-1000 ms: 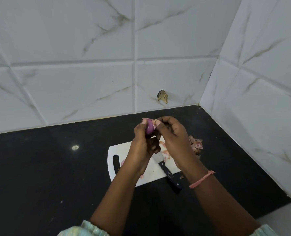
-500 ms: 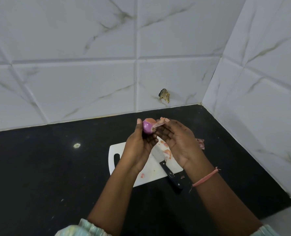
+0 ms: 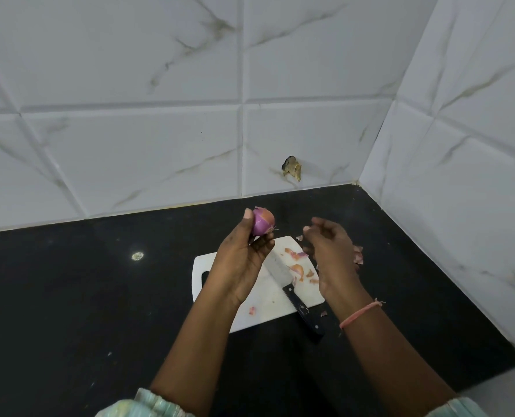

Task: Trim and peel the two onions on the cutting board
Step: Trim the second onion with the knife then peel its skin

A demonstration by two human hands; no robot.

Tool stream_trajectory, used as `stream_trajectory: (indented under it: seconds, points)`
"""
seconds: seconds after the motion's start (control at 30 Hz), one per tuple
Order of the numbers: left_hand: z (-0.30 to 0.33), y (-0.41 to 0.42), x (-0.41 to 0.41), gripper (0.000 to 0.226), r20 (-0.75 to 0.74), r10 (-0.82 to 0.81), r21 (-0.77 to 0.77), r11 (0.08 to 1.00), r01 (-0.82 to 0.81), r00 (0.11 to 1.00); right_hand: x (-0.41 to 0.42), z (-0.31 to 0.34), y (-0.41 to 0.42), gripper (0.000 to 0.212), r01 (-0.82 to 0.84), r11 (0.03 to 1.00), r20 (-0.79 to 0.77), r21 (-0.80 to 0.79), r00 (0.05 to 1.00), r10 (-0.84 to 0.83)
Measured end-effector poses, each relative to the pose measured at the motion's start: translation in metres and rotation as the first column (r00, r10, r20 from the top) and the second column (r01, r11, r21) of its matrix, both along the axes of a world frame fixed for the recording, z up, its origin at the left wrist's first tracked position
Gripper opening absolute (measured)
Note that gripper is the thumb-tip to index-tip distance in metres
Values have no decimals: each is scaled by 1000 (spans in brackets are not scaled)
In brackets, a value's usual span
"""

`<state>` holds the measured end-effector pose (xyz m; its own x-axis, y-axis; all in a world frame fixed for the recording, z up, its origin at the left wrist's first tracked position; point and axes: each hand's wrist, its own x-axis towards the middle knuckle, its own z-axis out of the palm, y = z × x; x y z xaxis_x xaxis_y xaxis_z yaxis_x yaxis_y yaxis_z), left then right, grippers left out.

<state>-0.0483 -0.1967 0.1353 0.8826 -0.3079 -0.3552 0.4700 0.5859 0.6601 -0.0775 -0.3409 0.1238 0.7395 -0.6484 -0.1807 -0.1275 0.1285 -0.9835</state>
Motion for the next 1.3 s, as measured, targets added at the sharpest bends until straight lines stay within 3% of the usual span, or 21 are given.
stream_trajectory:
  seconds: [0.07, 0.2, 0.37, 0.7, 0.9, 1.17, 1.3]
  points:
    - [-2, -1, 0, 45, 39, 1, 20, 1000, -2, 999, -3, 4, 7, 15, -95, 984, 95, -152, 989, 110]
    - [-3, -2, -1, 51, 145, -28, 53, 998, 20, 989, -11, 15, 20, 15, -208, 863, 237, -460, 908, 345]
    - [-4, -1, -2, 50, 277, -21, 93, 996, -6, 961, -12, 18, 24, 15, -137, 800, 280, -584, 891, 357]
    - [-5, -1, -2, 53, 314, -15, 146, 989, -33, 949, -13, 19, 26, 12, -81, 782, 269, -618, 913, 307]
    - [-6, -3, -2, 29, 358, -25, 170, 985, -39, 933, -13, 24, 29, 7, -113, 864, 275, -491, 921, 277]
    - [-4, -5, -7, 34, 411, -9, 169, 983, -66, 912, -14, 19, 32, 5, -38, 850, 306, -526, 923, 231]
    - [-6, -5, -6, 39, 414, -2, 158, 985, -70, 910, -15, 22, 33, 7, -78, 890, 298, -450, 926, 232]
